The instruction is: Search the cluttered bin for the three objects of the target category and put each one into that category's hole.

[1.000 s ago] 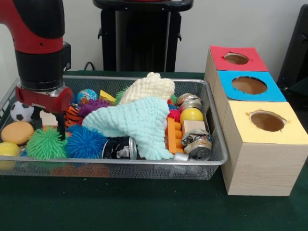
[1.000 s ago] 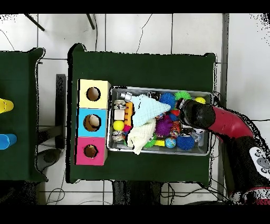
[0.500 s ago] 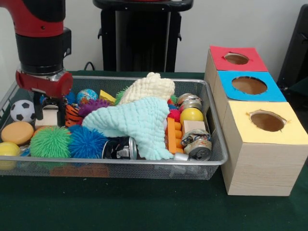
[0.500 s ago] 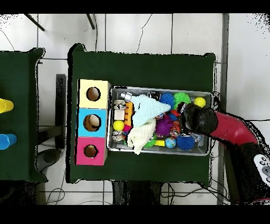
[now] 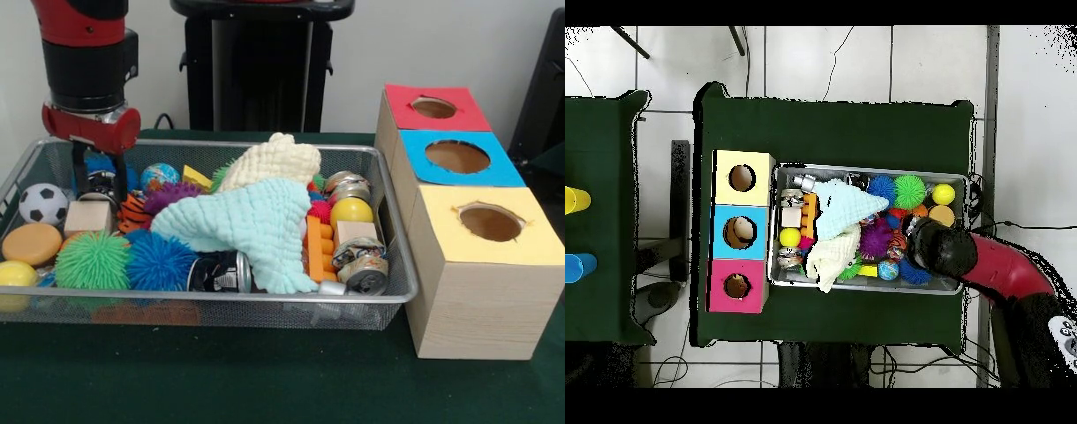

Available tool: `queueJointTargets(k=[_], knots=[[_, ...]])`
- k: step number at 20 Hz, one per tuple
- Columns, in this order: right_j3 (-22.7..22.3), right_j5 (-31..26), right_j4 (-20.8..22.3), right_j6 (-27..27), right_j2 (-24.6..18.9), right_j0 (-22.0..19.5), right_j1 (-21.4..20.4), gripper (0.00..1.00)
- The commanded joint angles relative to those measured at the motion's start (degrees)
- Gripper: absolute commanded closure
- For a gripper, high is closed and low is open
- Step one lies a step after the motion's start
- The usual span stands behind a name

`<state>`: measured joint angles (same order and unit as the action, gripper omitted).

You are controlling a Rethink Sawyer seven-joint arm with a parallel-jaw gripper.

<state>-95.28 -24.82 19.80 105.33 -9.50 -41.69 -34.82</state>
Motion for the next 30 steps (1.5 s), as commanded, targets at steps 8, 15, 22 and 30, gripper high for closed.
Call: queueJointTargets(k=[8, 15, 22, 30], knots=[[-11.14, 10.56, 4.06, 3.99, 1.9, -1.9, 3.18, 0.0], [-11.79, 11.3, 4.81, 3.34, 2.96, -2.06, 4.43, 0.0], [-10.56, 10.53, 5.0, 1.97, 2.97, -2.63, 5.93, 0.0], [-9.97, 11.85, 4.75, 3.69, 4.19, -1.08, 6.95, 0.0]])
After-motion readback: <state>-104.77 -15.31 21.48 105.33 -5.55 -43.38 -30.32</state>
